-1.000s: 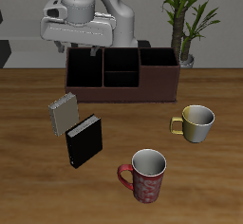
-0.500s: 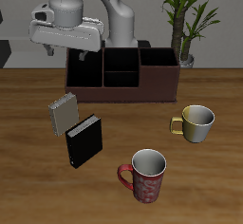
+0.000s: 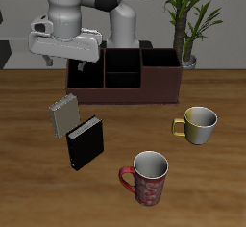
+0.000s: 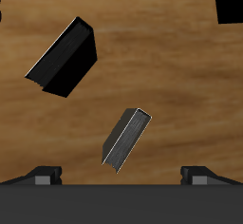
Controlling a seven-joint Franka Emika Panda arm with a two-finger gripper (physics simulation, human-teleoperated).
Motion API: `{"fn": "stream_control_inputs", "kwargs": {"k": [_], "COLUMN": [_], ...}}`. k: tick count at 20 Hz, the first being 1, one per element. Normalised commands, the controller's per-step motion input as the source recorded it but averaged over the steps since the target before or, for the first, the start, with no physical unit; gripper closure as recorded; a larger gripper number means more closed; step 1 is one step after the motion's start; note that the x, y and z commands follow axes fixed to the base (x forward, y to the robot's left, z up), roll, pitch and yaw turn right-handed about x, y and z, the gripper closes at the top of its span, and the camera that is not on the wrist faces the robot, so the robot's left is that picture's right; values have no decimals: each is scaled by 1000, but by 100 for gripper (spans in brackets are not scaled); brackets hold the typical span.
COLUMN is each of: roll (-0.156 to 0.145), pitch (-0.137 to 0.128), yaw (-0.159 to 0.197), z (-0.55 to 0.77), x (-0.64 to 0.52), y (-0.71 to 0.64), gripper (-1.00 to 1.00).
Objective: Place the yellow book into the back desk caddy's front compartment
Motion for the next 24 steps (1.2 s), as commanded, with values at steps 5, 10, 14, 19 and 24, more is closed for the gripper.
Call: {"fn": "stream_control_inputs", "kwargs": {"k": [5, 10, 14, 19, 24], "roll": [-9, -9, -3, -15, 9], "pitch": [-19, -11, -20, -9, -9], "yaw": [-30, -48, -35, -121, -61], "z": [-223, -213, -72, -308, -176], "x": [-4, -18, -10, 80, 46], "y": [-31, -59, -42, -99, 1], "gripper": [-100, -100, -100, -100, -100]}}
